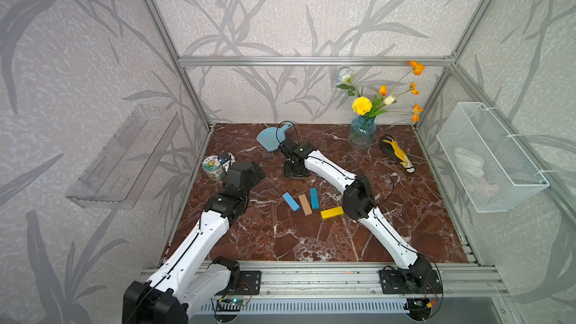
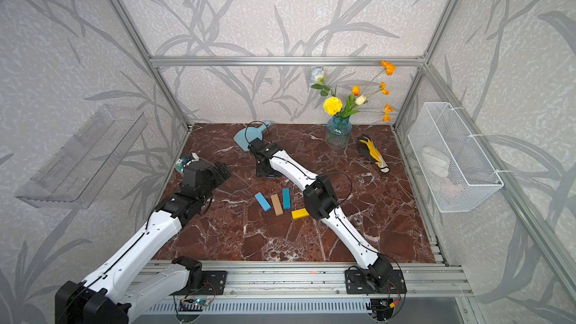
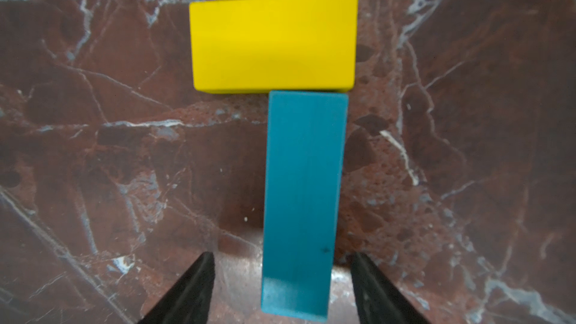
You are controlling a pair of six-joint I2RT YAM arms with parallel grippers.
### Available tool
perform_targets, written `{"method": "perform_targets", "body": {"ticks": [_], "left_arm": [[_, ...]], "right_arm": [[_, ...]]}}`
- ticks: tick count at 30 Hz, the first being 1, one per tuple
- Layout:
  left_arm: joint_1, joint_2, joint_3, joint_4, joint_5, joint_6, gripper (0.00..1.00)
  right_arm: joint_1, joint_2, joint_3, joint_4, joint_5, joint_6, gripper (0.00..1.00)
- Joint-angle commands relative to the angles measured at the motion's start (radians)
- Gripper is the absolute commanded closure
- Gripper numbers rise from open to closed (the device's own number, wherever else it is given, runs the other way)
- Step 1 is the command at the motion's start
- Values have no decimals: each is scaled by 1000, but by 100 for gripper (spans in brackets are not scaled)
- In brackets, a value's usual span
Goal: Assemble a giraffe with building blocks
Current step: Assemble the building block at the center of the board.
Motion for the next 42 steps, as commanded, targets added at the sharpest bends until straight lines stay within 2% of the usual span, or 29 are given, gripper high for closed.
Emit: {"method": "perform_targets", "body": {"ticks": [1, 4, 6, 10, 14, 18, 23, 42], "left_arm": [[-4, 2, -8, 3, -3, 17, 5], [-4, 2, -18, 10, -4, 15, 5], [-4, 4, -18, 13, -4, 15, 5], [-4, 3, -15, 14, -1, 14, 5], [-5, 2, -14, 12, 2, 12, 5], [-8, -2, -8, 5, -2, 13, 5], [-10, -5, -7, 0, -7, 13, 5], [-13, -15, -8, -3, -9, 14, 5]], "right_arm": [[10, -18, 11, -68, 34, -41, 29], [45, -108, -21, -121, 101, -131, 29], [78, -194, -110, -136, 155, -192, 29], [148, -416, -474, -46, 243, -248, 29], [162, -594, -814, 113, 182, -201, 32], [167, -662, -967, 191, 115, -167, 39], [190, -650, -997, 204, 100, -159, 46], [201, -533, -957, 210, 68, -144, 47]]}}
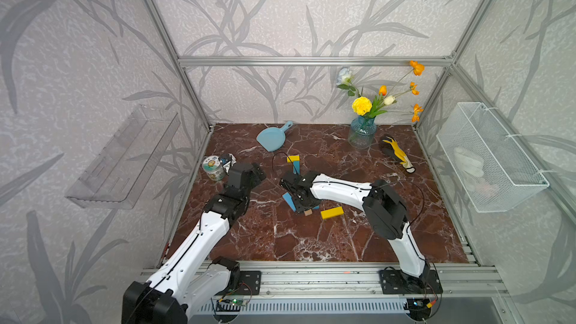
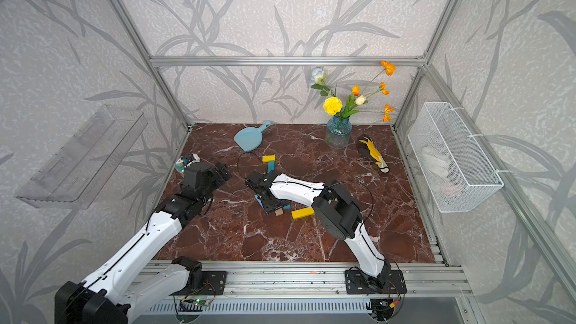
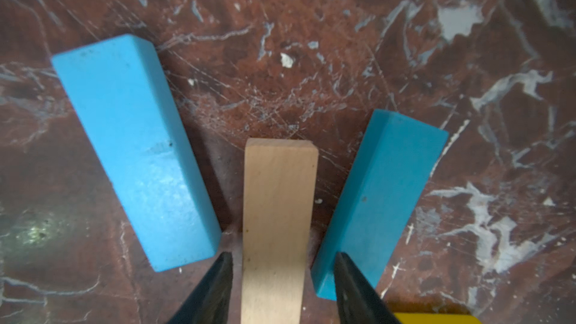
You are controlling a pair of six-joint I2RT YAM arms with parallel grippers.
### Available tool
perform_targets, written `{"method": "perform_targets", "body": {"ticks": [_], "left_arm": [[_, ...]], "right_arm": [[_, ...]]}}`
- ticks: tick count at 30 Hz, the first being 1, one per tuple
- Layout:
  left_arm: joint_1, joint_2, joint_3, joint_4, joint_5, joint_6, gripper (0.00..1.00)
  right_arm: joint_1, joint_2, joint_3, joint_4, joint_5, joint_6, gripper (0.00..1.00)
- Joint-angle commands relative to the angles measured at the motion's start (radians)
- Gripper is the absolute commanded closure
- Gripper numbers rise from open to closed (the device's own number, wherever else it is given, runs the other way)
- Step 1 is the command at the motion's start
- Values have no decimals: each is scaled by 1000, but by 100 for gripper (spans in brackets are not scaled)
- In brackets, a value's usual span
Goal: Assemble a giraffe with building blocks
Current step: Assemble the building block at the center of the board.
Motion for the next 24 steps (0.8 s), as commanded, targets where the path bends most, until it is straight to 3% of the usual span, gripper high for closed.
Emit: {"method": "perform_targets", "body": {"ticks": [1, 6, 18, 24], "left_arm": [[-4, -8, 1, -6, -9, 14, 5], [-4, -6, 0, -2, -10, 13, 5], [-3, -6, 1, -4, -10, 15, 5], [-4, -5, 1, -3, -7, 13, 5]], "right_arm": [[2, 35, 12, -1, -11, 10, 47], [4, 44, 26, 3, -27, 8, 52], [18, 84, 70, -29, -5, 16, 52], [18, 88, 82, -36, 19, 38, 61]]}}
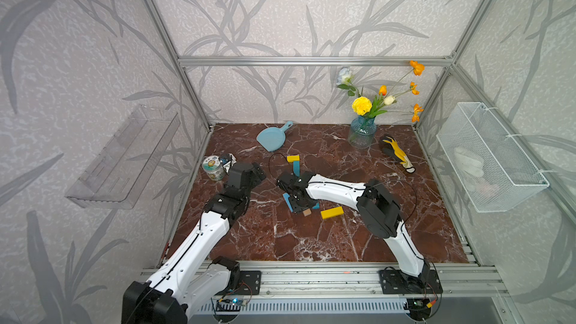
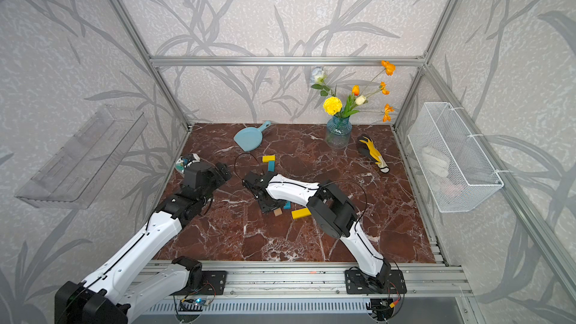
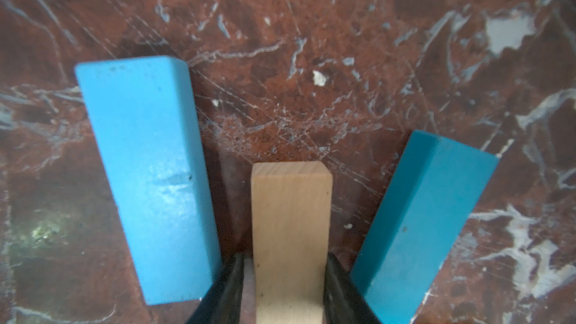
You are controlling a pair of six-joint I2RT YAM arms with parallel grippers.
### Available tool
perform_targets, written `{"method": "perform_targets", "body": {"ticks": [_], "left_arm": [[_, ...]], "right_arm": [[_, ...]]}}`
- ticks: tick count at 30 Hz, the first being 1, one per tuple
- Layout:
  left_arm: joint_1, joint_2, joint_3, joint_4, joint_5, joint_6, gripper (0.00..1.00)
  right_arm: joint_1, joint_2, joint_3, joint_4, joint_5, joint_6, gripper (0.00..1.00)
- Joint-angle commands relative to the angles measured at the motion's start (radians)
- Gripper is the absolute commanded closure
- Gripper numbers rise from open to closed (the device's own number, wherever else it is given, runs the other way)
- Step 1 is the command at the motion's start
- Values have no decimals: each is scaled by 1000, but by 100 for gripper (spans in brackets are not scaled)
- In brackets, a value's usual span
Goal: Assemble a giraffe with building blocks
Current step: Assemble the building block at the center of the board.
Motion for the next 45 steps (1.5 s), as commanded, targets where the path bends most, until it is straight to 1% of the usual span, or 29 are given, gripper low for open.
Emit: {"method": "perform_targets", "body": {"ticks": [1, 4, 9, 14, 18, 23, 26, 28, 34, 38, 42, 45], "left_arm": [[-4, -6, 2, -3, -8, 12, 5], [-4, -7, 2, -5, -7, 12, 5], [-4, -17, 3, -19, -9, 13, 5], [-6, -33, -7, -23, -12, 10, 5], [-6, -39, -5, -31, -12, 12, 5], [-6, -38, -2, -31, -9, 12, 5], [-6, -35, 1, -29, -7, 13, 5], [-6, -33, 1, -29, -6, 13, 5], [-6, -33, 1, -27, -6, 16, 5], [-6, -28, 1, -23, -4, 15, 5], [-6, -26, 0, -20, -3, 14, 5], [-6, -25, -2, -17, -3, 13, 5]], "right_arm": [[3, 29, 30, -35, 32, 30, 62], [0, 49, 77, -47, 31, 42, 63], [-19, 114, 193, -107, 42, 119, 62], [-40, 158, 269, -126, 21, 176, 62], [-47, 199, 366, -186, 45, 205, 62], [-53, 261, 486, -254, 44, 220, 62], [-56, 294, 533, -284, 46, 224, 63], [-56, 303, 542, -289, 48, 227, 65], [-56, 302, 536, -302, 50, 213, 64], [-53, 291, 507, -300, 54, 210, 62], [-45, 279, 483, -291, 53, 207, 55], [-43, 279, 478, -289, 53, 208, 55]]}}
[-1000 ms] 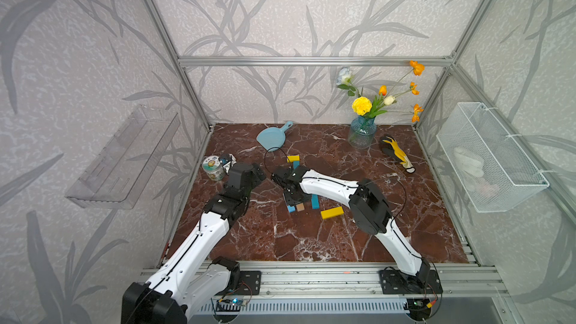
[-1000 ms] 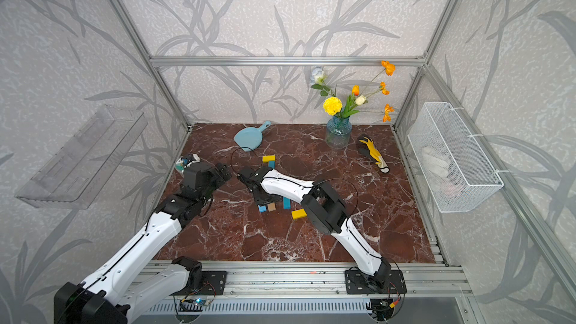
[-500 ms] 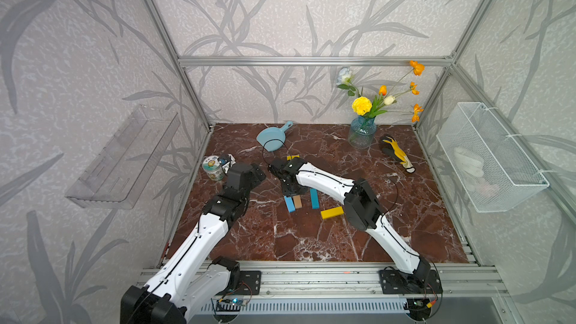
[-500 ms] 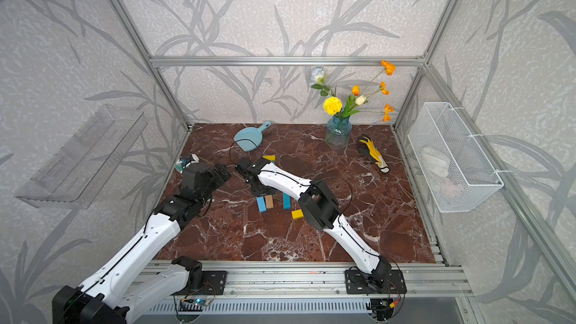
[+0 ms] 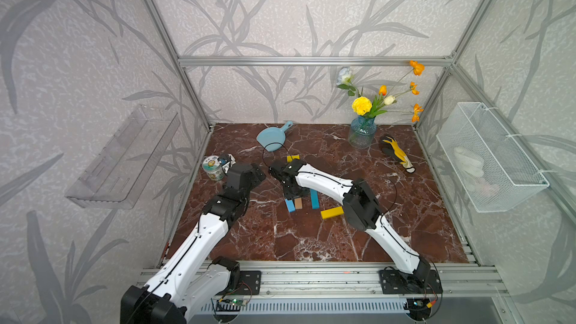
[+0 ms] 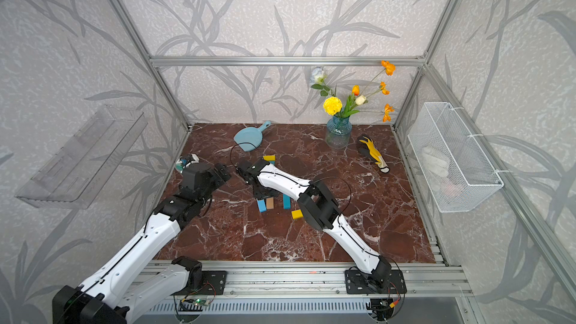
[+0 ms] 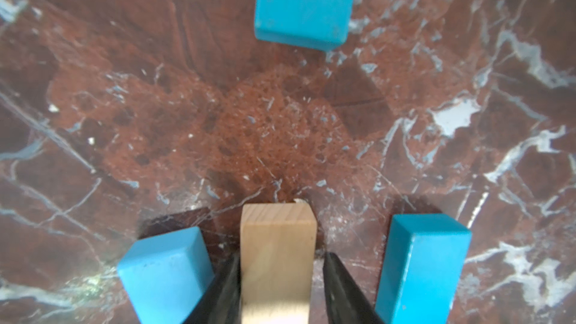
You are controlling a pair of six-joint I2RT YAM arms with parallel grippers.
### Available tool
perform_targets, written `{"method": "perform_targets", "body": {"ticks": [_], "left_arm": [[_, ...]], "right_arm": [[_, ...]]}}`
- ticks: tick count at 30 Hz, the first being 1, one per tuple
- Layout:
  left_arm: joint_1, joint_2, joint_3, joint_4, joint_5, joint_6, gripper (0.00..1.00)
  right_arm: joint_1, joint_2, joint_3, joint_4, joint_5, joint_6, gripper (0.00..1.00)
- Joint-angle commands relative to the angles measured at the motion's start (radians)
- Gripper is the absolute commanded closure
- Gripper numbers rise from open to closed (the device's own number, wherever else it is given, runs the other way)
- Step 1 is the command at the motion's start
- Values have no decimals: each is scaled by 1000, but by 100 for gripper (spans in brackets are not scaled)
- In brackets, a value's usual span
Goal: Assemble a giraffe with building blocks
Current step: Assemble the building block at the center of the board.
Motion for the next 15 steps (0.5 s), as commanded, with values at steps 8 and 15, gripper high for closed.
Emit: {"method": "perform_targets", "body": {"ticks": [8, 15], "left_arm": [[-4, -2, -2, 1, -3, 14, 5], [-4, -6, -2, -3, 1, 13, 5]], "right_arm": [[4, 6, -6, -6, 14, 10, 67], [-11, 65, 114, -51, 14, 19, 68]]}}
